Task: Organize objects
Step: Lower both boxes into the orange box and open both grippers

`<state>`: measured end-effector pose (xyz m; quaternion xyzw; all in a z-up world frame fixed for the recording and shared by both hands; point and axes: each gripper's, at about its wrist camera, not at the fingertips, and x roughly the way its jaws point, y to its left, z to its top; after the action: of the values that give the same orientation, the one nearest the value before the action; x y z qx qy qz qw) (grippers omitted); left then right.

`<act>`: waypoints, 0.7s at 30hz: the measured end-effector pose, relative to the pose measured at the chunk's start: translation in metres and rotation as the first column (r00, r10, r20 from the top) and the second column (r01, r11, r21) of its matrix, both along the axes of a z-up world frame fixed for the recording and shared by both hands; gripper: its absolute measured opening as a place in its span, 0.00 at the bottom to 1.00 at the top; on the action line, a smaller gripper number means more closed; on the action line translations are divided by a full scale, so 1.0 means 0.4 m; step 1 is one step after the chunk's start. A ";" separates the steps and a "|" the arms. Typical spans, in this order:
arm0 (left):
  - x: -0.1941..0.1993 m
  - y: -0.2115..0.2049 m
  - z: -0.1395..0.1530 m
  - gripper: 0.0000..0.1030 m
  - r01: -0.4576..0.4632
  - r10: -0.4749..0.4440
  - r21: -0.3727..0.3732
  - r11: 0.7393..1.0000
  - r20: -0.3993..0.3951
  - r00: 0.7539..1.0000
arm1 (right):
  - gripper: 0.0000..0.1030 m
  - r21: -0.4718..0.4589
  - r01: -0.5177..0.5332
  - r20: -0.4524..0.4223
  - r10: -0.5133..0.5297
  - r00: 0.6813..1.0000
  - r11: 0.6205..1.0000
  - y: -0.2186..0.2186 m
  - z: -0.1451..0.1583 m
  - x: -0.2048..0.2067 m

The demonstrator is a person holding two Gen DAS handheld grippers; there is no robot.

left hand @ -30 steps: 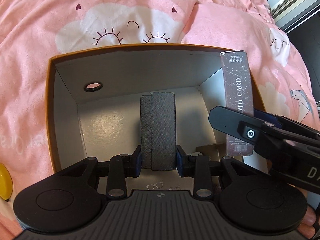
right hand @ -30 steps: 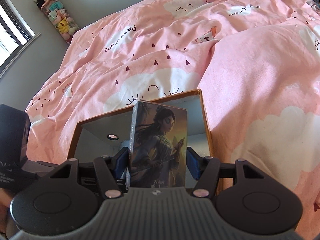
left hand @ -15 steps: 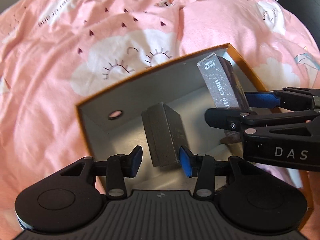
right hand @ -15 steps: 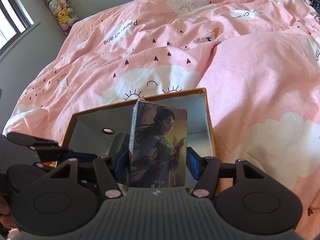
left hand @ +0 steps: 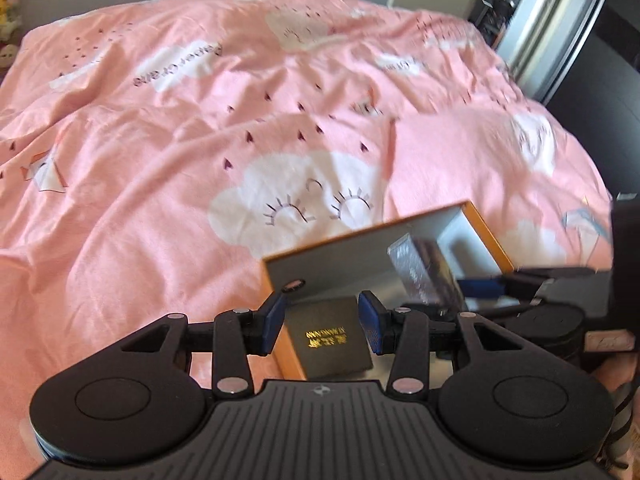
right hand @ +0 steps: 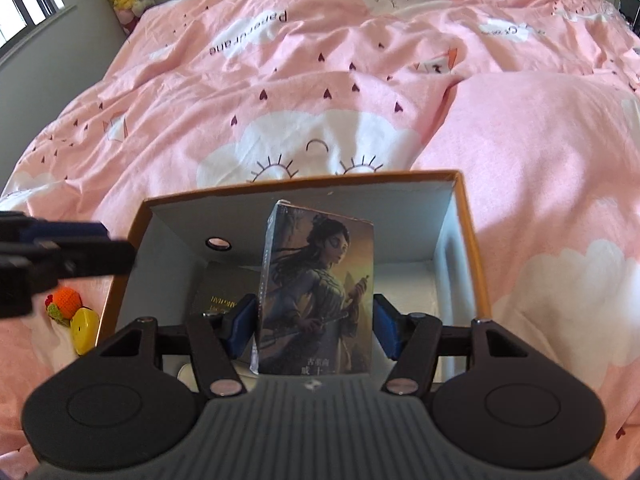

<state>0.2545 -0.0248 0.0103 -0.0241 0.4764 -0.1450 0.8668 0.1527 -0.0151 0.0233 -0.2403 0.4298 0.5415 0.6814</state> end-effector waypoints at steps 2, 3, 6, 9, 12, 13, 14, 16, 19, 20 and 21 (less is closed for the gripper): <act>0.002 0.023 0.003 0.49 -0.029 0.029 -0.004 1.000 0.010 1.000 | 0.61 -0.036 0.000 0.042 0.001 0.999 0.999 0.017 -0.013 -0.018; 0.003 0.034 0.001 0.49 -0.038 0.038 -0.004 0.999 0.008 0.999 | 0.61 -0.055 0.007 0.075 -0.003 0.997 0.998 0.027 -0.021 -0.026; 0.006 0.059 -0.015 0.49 -0.063 0.063 -0.010 0.998 -0.013 0.998 | 0.58 -0.106 0.022 0.136 -0.007 0.991 0.994 0.054 -0.051 -0.033; -0.001 0.081 -0.035 0.49 -0.074 0.073 -0.029 0.997 -0.038 0.997 | 0.58 -0.141 0.040 0.137 -0.020 0.990 0.989 0.070 -0.076 -0.027; -0.008 0.098 -0.053 0.49 -0.082 0.079 -0.045 0.996 -0.057 0.995 | 0.58 -0.141 0.033 0.142 -0.013 0.990 0.989 0.081 -0.072 -0.032; -0.011 0.101 -0.059 0.49 -0.085 0.082 -0.048 0.995 -0.062 0.995 | 0.58 -0.144 0.037 0.137 -0.017 0.990 0.989 0.084 -0.072 -0.031; -0.011 0.104 -0.063 0.49 -0.087 0.083 -0.052 0.995 -0.067 0.994 | 0.58 -0.144 0.044 0.130 -0.025 0.991 0.989 0.086 -0.071 -0.031; -0.013 0.111 -0.066 0.49 -0.089 0.085 -0.065 0.994 -0.067 0.994 | 0.58 -0.152 0.049 0.113 -0.032 0.993 0.987 0.091 -0.072 -0.030; -0.013 0.117 -0.067 0.49 -0.094 0.089 -0.074 0.993 -0.069 0.994 | 0.58 -0.178 0.067 0.033 -0.062 0.998 0.982 0.091 -0.081 -0.021; -0.013 0.119 -0.068 0.49 -0.094 0.089 -0.077 0.993 -0.070 0.994 | 0.58 -0.192 0.073 0.003 -0.074 0.997 0.979 0.091 -0.087 -0.021; -0.013 0.119 -0.068 0.49 -0.094 0.089 -0.079 0.992 -0.070 0.994 | 0.58 -0.203 0.073 -0.020 -0.078 0.997 0.977 0.091 -0.093 -0.020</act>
<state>0.2493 0.0229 -0.0167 -0.0865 0.4971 -0.1237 0.8545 0.1446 0.0212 -0.0138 -0.2842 0.5006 0.4722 0.6676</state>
